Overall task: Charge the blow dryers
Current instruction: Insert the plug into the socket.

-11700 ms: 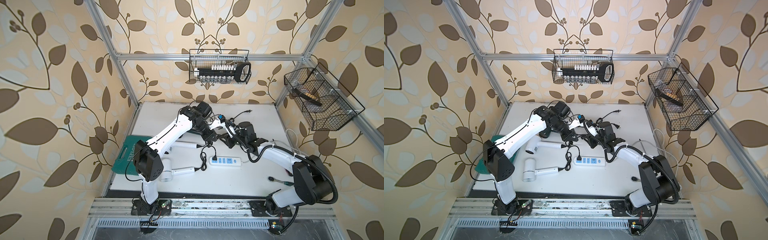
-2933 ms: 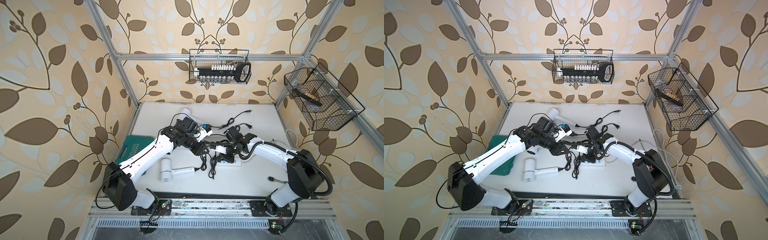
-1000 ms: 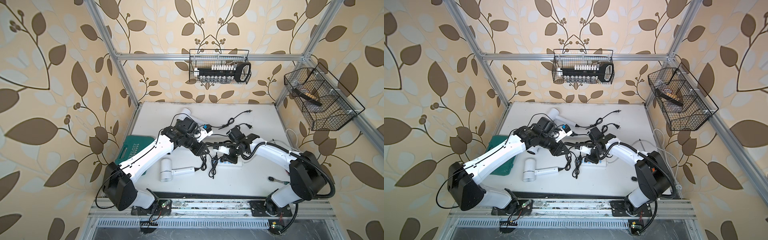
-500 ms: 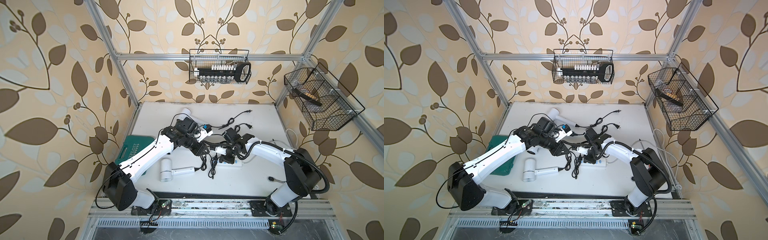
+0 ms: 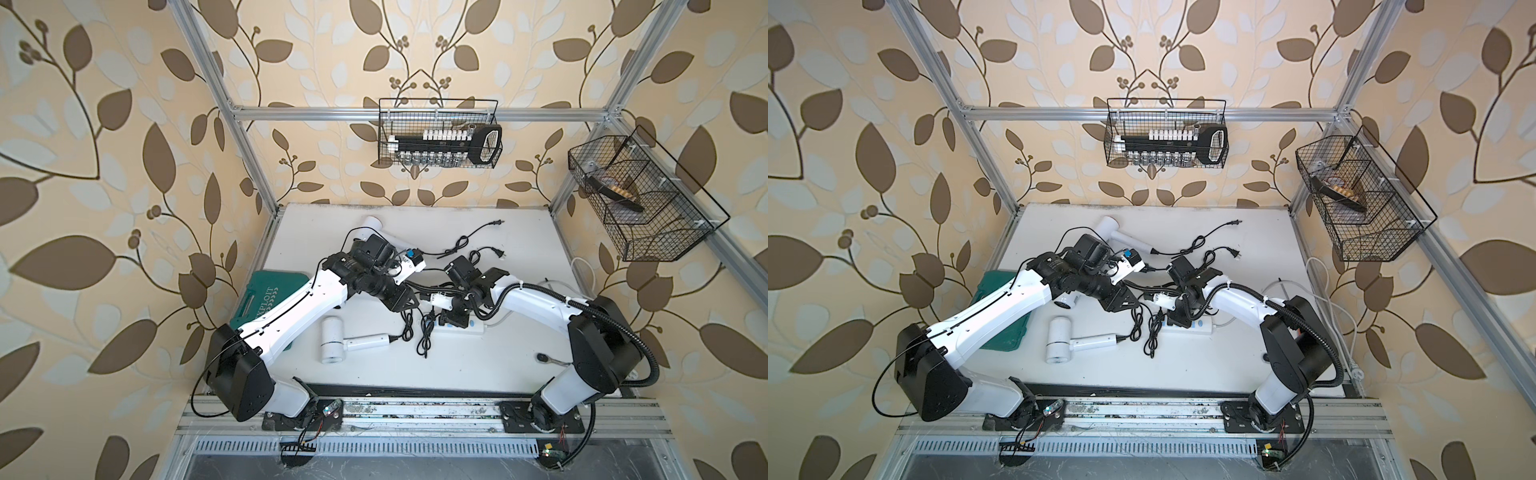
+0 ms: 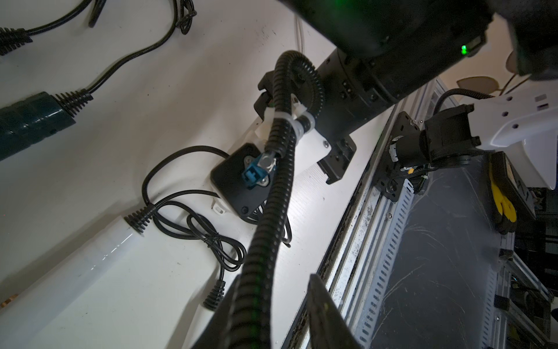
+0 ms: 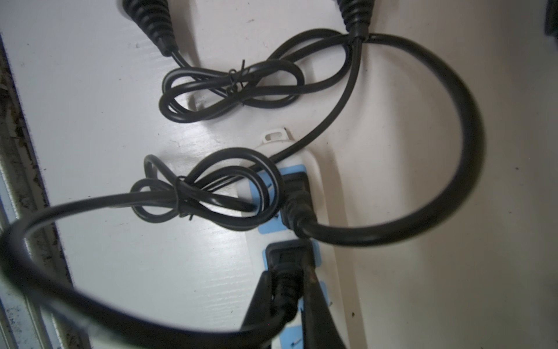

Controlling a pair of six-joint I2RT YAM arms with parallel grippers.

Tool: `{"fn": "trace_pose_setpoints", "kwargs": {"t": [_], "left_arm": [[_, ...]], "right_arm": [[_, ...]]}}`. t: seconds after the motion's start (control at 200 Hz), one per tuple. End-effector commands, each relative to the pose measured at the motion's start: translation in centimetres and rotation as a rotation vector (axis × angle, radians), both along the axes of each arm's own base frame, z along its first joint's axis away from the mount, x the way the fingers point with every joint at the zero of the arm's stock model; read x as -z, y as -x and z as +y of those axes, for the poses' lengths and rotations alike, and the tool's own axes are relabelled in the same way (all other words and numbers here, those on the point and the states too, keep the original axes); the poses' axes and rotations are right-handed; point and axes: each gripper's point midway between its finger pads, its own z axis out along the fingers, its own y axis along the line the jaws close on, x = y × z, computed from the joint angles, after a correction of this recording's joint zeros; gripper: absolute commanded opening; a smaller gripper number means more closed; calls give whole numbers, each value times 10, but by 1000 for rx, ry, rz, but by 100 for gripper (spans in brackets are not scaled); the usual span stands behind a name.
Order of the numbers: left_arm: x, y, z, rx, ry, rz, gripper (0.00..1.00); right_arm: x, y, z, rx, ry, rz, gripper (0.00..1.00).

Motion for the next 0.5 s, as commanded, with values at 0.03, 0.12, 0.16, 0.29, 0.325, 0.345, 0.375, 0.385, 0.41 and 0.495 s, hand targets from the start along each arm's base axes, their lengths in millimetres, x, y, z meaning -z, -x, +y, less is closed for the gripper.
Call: {"fn": "trace_pose_setpoints", "kwargs": {"t": [0.03, 0.12, 0.16, 0.29, 0.325, 0.345, 0.375, 0.385, 0.41, 0.495], "left_arm": [[-7, 6, -5, 21, 25, -1, 35], [-7, 6, -5, 22, 24, -3, 35], [-7, 6, -5, 22, 24, -3, 35], [-7, 7, -6, 24, 24, -2, 35], [-7, 7, -6, 24, 24, -3, 35], [-7, 7, -5, 24, 24, -2, 35], [-7, 6, -5, 24, 23, -3, 35], [-7, 6, -5, 24, 23, -3, 35], [-7, 6, -6, 24, 24, -3, 35], [-6, 7, -6, 23, 22, 1, 35]], "right_arm": [[35, 34, -20, -3, 96, 132, 0], [40, 33, -28, 0, 143, 135, 0], [42, 35, -30, -1, 155, 143, 0], [42, 36, -31, 12, 154, 140, 0], [42, 36, -31, 19, 151, 137, 0], [42, 36, -31, 22, 149, 137, 0], [42, 36, -31, 30, 148, 133, 0], [43, 36, -32, 33, 148, 132, 0], [43, 35, -32, 41, 150, 130, 0], [46, 34, -34, 70, 148, 133, 0]]}}
